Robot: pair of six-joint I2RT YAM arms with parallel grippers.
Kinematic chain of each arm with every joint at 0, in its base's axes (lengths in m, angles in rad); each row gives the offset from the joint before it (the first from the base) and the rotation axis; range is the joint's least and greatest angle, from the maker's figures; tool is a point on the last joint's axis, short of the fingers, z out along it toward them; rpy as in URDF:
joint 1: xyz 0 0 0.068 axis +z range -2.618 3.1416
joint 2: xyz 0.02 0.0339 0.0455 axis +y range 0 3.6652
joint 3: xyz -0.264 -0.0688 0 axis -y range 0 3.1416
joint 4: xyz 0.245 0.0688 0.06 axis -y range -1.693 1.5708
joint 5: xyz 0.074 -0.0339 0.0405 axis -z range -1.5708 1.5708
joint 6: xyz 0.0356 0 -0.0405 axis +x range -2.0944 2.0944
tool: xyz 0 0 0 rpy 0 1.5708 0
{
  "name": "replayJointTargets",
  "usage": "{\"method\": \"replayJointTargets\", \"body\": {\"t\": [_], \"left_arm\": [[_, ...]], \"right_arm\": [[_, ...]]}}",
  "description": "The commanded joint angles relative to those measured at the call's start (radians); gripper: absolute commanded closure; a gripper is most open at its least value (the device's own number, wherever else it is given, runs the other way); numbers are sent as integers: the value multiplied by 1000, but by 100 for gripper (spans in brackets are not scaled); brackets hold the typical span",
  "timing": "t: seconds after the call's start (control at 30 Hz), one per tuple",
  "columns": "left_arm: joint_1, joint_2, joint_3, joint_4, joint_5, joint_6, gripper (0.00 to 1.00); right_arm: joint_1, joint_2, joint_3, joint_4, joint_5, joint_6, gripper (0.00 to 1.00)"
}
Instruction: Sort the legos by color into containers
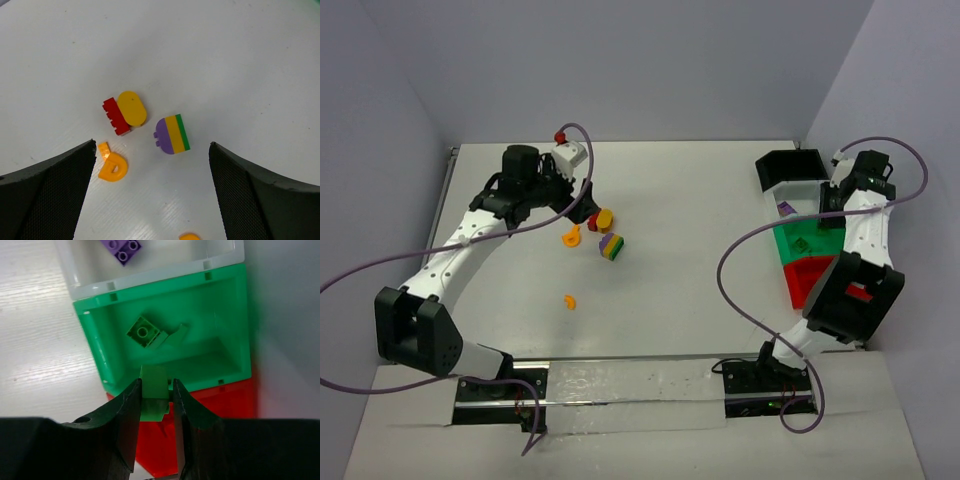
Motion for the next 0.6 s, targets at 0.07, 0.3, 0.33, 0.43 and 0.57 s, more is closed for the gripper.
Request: {"method": "replayJointTargets", "body": {"t": [0.07, 0.3, 0.33, 0.43, 0.57], "left_arm": [[67, 17, 8, -33, -4, -36, 1], [113, 23, -21, -47, -34, -26, 1], [118, 21, -33, -54, -41, -23, 1], [142, -3, -82, -106, -56, 64, 1], [185, -28, -142, -220, 19, 240, 1]], "right_arm": [[1, 65, 21, 78, 61, -36, 90], [3, 95, -1, 121, 86, -53, 56], [4, 97, 0, 123, 86, -53, 51], [17, 96, -1, 129, 97, -59, 38], [27, 91, -1, 129, 98, -68, 23]]}}
